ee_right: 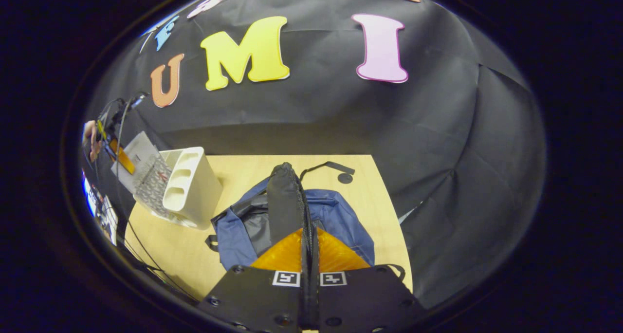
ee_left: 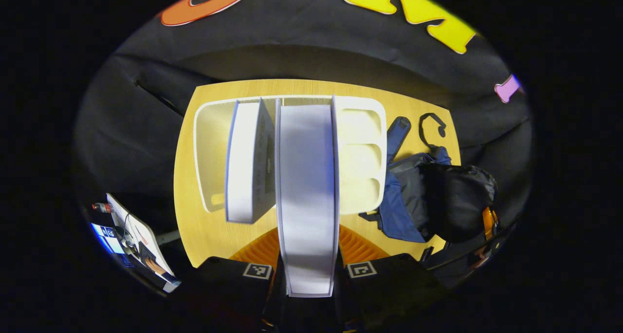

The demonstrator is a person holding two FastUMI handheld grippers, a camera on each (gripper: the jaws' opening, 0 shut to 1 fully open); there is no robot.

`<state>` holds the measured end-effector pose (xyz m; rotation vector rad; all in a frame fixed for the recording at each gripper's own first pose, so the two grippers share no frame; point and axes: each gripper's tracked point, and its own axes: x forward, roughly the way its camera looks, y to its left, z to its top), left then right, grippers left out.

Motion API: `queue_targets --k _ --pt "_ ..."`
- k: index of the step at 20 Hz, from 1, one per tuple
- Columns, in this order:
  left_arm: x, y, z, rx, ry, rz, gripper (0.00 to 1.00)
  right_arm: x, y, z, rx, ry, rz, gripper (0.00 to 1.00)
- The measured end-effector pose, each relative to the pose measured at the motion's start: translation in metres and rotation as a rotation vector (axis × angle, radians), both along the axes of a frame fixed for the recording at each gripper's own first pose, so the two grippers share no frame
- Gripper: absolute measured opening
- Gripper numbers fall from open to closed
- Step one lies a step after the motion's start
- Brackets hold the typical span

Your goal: Open the schoolbag, grab two books from the bookshelf and put them into the schoolbag.

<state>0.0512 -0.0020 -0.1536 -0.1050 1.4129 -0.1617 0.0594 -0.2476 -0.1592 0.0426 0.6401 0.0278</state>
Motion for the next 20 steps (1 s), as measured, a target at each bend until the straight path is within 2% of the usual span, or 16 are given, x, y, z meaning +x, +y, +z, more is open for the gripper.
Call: queue_targets --k 2,4,7,10,12,13,14,16,17,18,20 --pt "-0.029 0.017 0.018 -0.026 -0.006 0.010 0.42 -0.004 0.001 0.004 -0.004 0.001 -0.003 0.00" --pt "-0.056 0.022 0.028 -0.082 0.005 0.057 0.42 -0.007 0.003 0.005 -0.012 0.002 -0.003 0.00" --pt "-0.091 0.020 0.033 -0.200 0.059 0.147 0.42 -0.011 0.007 0.006 -0.024 0.005 -0.001 0.00" --pt "-0.111 0.004 0.036 -0.323 0.077 0.198 0.42 -0.014 0.009 0.007 -0.038 0.010 -0.002 0.00" --pt "-0.118 -0.013 0.040 -0.397 0.064 0.185 0.42 -0.015 0.012 0.006 -0.043 0.012 -0.001 0.00" --pt "-0.121 -0.024 0.040 -0.428 0.060 0.175 0.46 -0.015 0.014 0.006 -0.047 0.015 -0.001 0.00" --pt "-0.125 -0.036 0.039 -0.457 0.062 0.163 0.42 -0.016 0.014 0.006 -0.051 0.013 -0.002 0.00" --pt "-0.132 -0.057 0.033 -0.508 0.074 0.141 0.42 -0.016 0.016 0.005 -0.056 0.013 -0.003 0.00" --pt "-0.134 -0.069 0.030 -0.539 0.081 0.135 0.46 -0.016 0.016 0.006 -0.058 0.011 -0.004 0.00" --pt "-0.137 -0.082 0.026 -0.573 0.093 0.133 0.42 -0.017 0.016 0.007 -0.060 0.008 -0.005 0.00" --pt "-0.137 -0.107 0.018 -0.634 0.107 0.127 0.42 -0.018 0.014 0.008 -0.059 0.005 -0.014 0.00"
